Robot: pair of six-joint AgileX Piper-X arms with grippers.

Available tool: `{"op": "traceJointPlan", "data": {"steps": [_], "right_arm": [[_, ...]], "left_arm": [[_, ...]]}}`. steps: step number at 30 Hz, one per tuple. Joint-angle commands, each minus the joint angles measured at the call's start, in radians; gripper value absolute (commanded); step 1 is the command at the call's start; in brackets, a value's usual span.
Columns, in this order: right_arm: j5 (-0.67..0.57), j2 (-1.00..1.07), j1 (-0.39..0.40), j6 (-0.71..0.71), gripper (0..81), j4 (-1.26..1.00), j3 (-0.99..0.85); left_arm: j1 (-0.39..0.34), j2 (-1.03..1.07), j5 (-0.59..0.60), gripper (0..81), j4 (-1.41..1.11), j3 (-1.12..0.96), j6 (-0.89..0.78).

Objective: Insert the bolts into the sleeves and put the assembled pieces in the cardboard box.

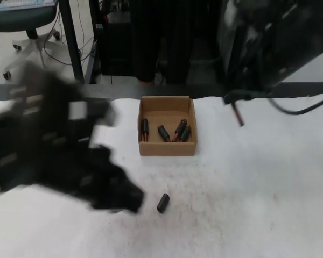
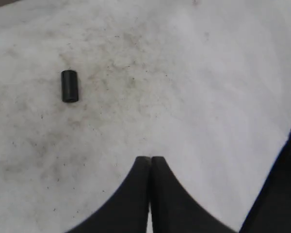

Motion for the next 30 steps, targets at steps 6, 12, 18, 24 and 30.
{"op": "traceJointPlan", "data": {"steps": [6, 12, 18, 24, 30], "right_arm": [[-0.011, -0.034, -0.026, -0.012, 0.8, 0.070, -0.007], [-0.011, -0.040, -0.111, -0.012, 0.8, 0.114, -0.004], [-0.018, -0.043, -0.196, -0.069, 0.8, 0.131, 0.017], [-0.083, -0.048, -0.227, -0.080, 0.8, 0.131, 0.038], [-0.126, -0.048, -0.227, -0.080, 0.8, 0.131, 0.065]], "left_arm": [[-0.096, 0.321, -0.150, 0.1, 0.052, -0.269, 0.024], [-0.096, 0.469, -0.166, 35.4, 0.158, -0.433, 0.106], [-0.107, 0.531, -0.340, 52.0, 0.238, -0.510, 0.095], [-0.120, 0.600, -0.360, 49.3, 0.382, -0.541, 0.104], [-0.154, 0.673, -0.421, 49.3, 0.431, -0.541, 0.106]]}}
